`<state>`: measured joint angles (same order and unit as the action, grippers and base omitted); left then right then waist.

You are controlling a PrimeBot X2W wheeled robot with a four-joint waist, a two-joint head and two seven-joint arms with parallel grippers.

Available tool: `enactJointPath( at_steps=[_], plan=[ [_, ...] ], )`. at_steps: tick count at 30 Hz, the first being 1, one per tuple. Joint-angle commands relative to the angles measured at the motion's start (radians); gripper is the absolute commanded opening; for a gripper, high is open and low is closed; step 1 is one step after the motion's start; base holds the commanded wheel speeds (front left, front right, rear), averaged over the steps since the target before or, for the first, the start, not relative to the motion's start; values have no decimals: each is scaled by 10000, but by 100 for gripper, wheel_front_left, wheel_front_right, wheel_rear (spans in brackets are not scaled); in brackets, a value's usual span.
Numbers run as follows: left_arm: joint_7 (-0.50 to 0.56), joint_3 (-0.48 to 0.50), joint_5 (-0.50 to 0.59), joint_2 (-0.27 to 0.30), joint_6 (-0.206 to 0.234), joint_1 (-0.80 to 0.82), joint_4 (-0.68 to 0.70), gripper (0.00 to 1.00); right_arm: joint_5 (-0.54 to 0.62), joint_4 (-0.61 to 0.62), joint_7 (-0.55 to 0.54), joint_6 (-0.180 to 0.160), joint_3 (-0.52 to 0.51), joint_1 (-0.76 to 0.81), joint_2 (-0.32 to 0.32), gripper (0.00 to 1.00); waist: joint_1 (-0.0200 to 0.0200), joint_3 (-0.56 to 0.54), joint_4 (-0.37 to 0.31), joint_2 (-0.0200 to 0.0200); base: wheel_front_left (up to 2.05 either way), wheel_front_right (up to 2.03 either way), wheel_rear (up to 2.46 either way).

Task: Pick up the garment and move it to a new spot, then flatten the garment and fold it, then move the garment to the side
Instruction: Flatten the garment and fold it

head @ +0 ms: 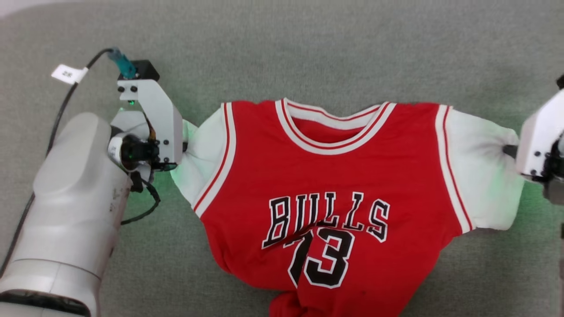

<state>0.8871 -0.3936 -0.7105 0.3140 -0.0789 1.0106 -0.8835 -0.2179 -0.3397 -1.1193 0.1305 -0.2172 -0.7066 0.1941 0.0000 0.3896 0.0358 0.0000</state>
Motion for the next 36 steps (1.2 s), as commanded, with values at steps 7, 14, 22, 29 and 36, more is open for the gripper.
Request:
enactJointPath(
  at_steps=[7, 14, 22, 29, 36],
  plan=[
    [-754, -162, 381, 15, 70, 717, -535, 0, 247, -836, 1191, 4, 208, -1675, -544, 0, 0, -1869, -82, 0, 0, 0, 0],
    [-1629, -115, 629, 8, 264, 1936, -723, 0, 297, -2176, 3501, 4, 723, -3332, -702, 0, 0, -3082, -14, 0, 0, 0, 0],
    [-3296, 47, 1003, 247, 456, 3590, -737, 0, 146, -3602, 6693, 4, 1959, -5136, -559, 0, 0, -3726, 27, 0, 0, 0, 0],
    [-4424, 188, 1152, 389, 608, 4575, -1043, 0, -161, -4999, 8559, 4, 2858, -6377, -459, 0, 0, -4007, 124, 0, 0, 0, 0],
    [-4782, 280, 981, 336, 502, 4948, -1396, 0, -456, -6077, 9034, 4, 3230, -7034, -438, 0, 0, -4005, 215, 0, 0, 0, 0]
  ],
)
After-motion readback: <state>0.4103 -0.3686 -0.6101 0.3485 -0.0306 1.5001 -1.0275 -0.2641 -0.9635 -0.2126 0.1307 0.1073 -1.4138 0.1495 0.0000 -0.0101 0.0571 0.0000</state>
